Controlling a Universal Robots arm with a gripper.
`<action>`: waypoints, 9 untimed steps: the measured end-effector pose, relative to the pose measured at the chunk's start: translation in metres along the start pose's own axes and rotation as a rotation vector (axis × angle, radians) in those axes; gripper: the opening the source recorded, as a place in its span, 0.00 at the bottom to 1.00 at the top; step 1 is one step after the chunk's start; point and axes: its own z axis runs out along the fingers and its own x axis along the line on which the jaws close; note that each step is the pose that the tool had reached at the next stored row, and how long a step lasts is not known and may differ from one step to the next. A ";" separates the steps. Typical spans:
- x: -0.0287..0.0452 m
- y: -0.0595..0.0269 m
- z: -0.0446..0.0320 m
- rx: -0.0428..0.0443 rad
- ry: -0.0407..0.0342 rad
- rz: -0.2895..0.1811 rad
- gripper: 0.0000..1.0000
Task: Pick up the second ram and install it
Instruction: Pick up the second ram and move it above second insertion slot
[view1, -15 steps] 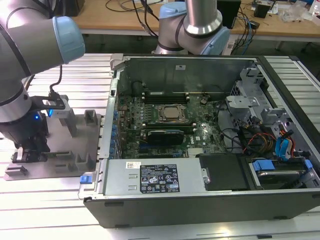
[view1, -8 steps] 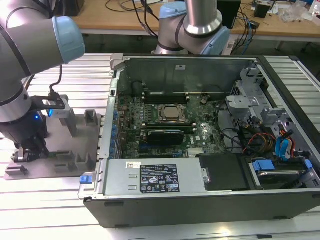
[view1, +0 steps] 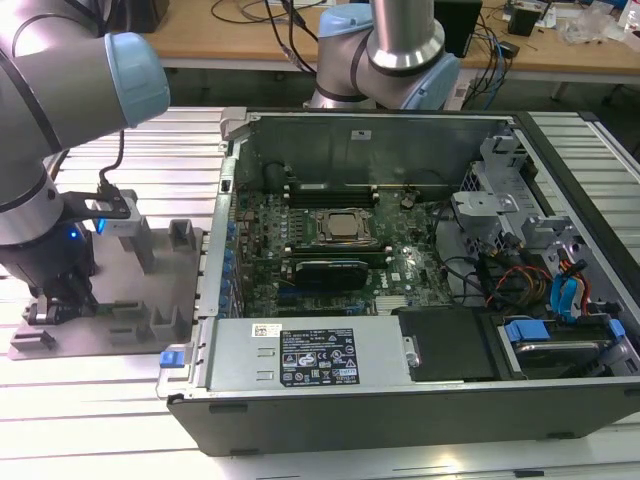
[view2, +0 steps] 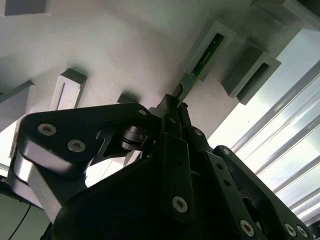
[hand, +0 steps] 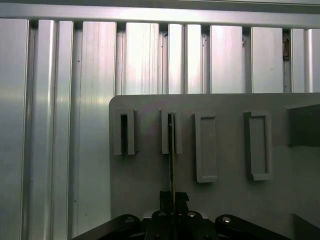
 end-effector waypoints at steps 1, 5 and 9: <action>0.0000 0.0000 0.0000 0.0000 -0.0004 0.000 0.11; 0.0000 0.0002 -0.0023 -0.0001 -0.0013 0.000 0.11; -0.0003 0.0005 -0.0112 0.0001 -0.0018 0.000 0.11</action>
